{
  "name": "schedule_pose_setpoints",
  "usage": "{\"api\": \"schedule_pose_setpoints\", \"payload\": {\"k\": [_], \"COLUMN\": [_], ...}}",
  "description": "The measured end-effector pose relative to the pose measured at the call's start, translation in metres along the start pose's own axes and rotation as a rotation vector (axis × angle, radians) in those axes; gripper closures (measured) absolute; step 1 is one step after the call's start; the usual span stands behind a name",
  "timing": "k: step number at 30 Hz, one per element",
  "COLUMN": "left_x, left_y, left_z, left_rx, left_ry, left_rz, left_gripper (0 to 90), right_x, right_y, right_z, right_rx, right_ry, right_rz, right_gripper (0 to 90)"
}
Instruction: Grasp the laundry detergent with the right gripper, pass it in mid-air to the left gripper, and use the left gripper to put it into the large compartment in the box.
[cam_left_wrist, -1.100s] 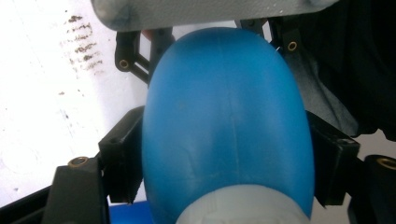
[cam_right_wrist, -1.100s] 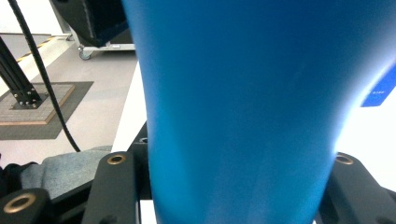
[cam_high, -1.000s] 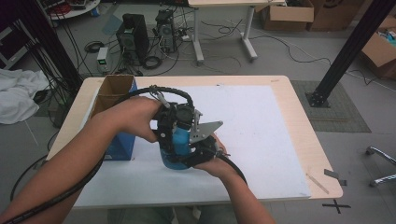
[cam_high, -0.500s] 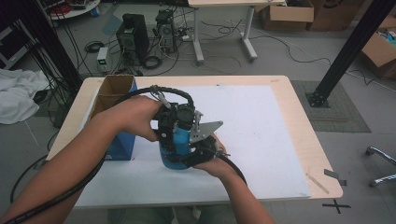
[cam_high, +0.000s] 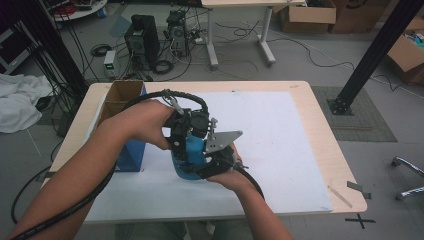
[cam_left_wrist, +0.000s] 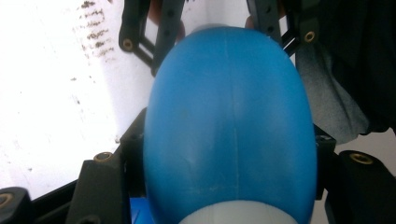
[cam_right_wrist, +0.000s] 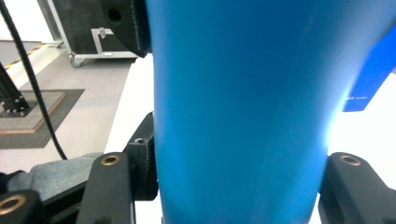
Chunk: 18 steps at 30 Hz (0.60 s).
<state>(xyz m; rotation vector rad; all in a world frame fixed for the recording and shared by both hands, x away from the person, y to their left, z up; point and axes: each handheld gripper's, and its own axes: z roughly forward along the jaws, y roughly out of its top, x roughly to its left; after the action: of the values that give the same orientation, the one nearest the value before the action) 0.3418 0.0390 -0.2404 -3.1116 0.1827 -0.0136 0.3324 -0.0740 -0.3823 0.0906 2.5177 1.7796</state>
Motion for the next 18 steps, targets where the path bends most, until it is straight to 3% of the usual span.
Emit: {"api": "schedule_pose_setpoints", "payload": {"k": [8, 15, 17, 18], "left_x": [0.003, 0.010, 0.011, 0.011], "left_y": [-0.005, -0.015, -0.017, -0.017], "left_z": [0.004, 0.004, 0.003, 0.002], "left_rx": [0.020, 0.007, 0.003, 0.007], "left_ry": [-0.015, -0.027, -0.028, -0.028], "left_rz": [-0.019, -0.045, -0.050, -0.051], "left_gripper": [38.8, 38.7, 38.7, 38.7], "right_x": [-0.003, -0.006, -0.005, -0.006], "right_y": [-0.004, -0.004, -0.003, -0.003], "right_z": [-0.011, -0.024, -0.028, -0.031], "right_rx": [-0.023, 0.012, 0.031, 0.040], "right_ry": [-0.014, -0.027, -0.054, -0.043], "right_rz": [0.050, 0.092, 0.098, 0.104], "right_gripper": [34.1, 24.1, 18.9, 23.2]}}
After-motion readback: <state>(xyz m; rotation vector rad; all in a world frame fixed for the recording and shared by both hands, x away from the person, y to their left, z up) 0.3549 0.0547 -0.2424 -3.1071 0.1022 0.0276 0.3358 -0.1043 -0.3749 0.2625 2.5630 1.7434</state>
